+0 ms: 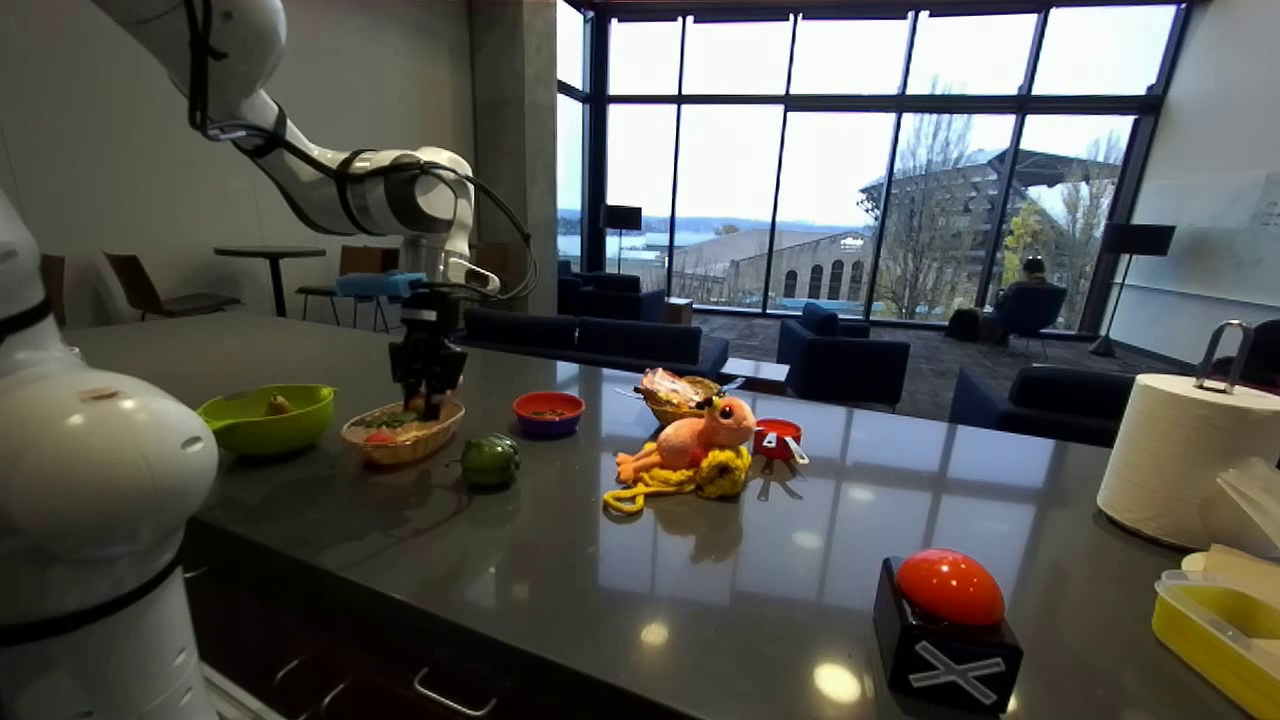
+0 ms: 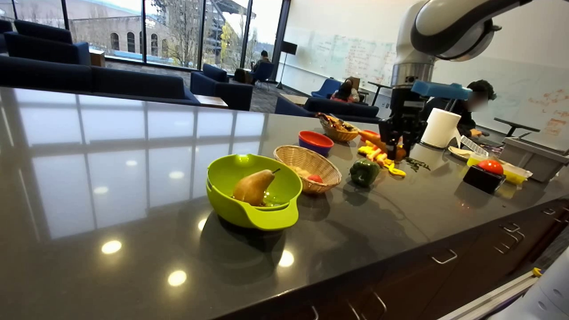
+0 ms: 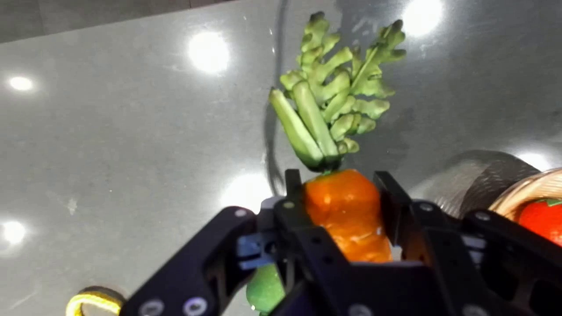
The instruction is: Move the carrot to the right.
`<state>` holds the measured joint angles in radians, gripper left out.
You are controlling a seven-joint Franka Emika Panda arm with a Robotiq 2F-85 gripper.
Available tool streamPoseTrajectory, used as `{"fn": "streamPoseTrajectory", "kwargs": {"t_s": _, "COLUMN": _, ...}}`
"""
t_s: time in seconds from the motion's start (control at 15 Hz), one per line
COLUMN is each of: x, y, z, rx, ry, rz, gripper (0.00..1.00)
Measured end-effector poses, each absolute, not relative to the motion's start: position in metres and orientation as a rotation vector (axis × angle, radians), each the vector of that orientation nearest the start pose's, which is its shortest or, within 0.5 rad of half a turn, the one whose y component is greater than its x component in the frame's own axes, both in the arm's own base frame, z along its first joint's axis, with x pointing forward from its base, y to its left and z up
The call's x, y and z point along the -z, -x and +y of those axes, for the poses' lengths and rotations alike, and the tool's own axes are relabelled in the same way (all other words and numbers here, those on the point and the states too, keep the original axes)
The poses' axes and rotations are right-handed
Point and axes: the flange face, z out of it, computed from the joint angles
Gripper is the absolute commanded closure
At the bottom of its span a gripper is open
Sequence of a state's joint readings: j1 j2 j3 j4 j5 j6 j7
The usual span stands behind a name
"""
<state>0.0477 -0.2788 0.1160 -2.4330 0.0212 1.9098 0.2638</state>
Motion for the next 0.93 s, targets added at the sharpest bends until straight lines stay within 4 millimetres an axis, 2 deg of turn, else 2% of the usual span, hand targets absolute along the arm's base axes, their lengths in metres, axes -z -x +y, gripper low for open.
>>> {"fn": "streamPoseTrajectory", "kwargs": {"t_s": 0.13, "x": -0.392, "y": -0.416, "z": 0.060, "rx": -0.436, "ry": 3.177, "rz": 0.263, "gripper": 0.81}}
{"fn": "streamPoseTrajectory", "kwargs": {"t_s": 0.4, "x": -0.387, "y": -0.417, "z": 0.037, "rx": -0.659, "ry": 3.154, "rz": 0.362, "gripper": 0.81}}
{"fn": "streamPoseTrajectory", "kwargs": {"t_s": 0.67, "x": -0.386, "y": -0.414, "z": 0.023, "rx": -0.869, "ry": 3.106, "rz": 0.478, "gripper": 0.81}}
{"fn": "streamPoseTrajectory", "kwargs": {"t_s": 0.93, "x": -0.386, "y": -0.420, "z": 0.019, "rx": -0.866, "ry": 2.995, "rz": 0.705, "gripper": 0.81}}
